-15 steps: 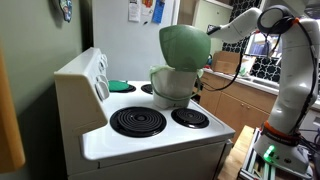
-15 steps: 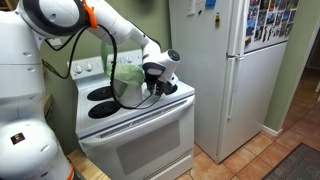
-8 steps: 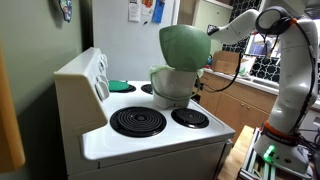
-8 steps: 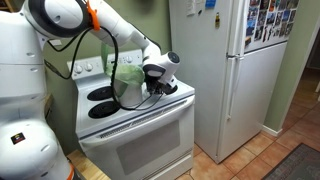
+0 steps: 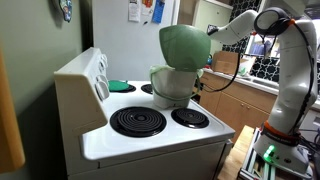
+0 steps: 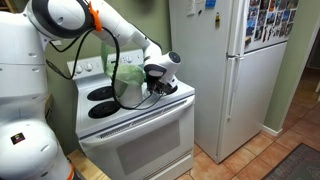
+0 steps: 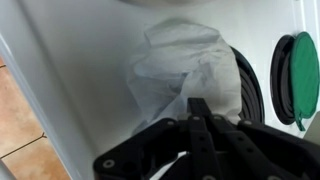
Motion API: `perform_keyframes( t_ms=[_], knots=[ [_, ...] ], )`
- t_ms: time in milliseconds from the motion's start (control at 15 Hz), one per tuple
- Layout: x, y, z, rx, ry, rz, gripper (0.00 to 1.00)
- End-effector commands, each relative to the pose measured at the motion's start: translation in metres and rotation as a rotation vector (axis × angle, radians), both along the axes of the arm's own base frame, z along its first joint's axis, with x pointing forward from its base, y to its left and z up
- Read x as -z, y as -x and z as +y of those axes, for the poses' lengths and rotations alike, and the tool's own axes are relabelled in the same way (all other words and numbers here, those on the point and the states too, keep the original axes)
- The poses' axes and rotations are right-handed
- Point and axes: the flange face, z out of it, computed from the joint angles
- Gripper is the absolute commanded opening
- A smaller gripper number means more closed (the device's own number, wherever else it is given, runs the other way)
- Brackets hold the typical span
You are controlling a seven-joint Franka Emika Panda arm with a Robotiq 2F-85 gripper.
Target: Open the bin, pick the serviette, put it in the bin and then close the bin.
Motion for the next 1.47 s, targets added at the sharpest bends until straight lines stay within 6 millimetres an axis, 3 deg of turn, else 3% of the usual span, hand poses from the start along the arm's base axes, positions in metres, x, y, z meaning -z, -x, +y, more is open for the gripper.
perform_keyframes(
  t_ms=[0,200,467,867,1133,1400],
  knots=[
    [-0.022,-0.004,-0.003,0.003,0.014,-0.037,0.00],
    [-0.061,-0.006,-0.004,-0.013,0.039,-0.134,0.00],
    [-0.132,-0.003,-0.006,-0.011,0.010,-0.307,0.00],
    [-0.231,0.023,-0.014,0.026,-0.183,-0.448,0.00],
    [-0.258,0.055,-0.010,-0.102,-0.336,-0.327,0.00],
    [-0.257,0.081,0.001,-0.234,-0.385,-0.142,0.00]
  ],
)
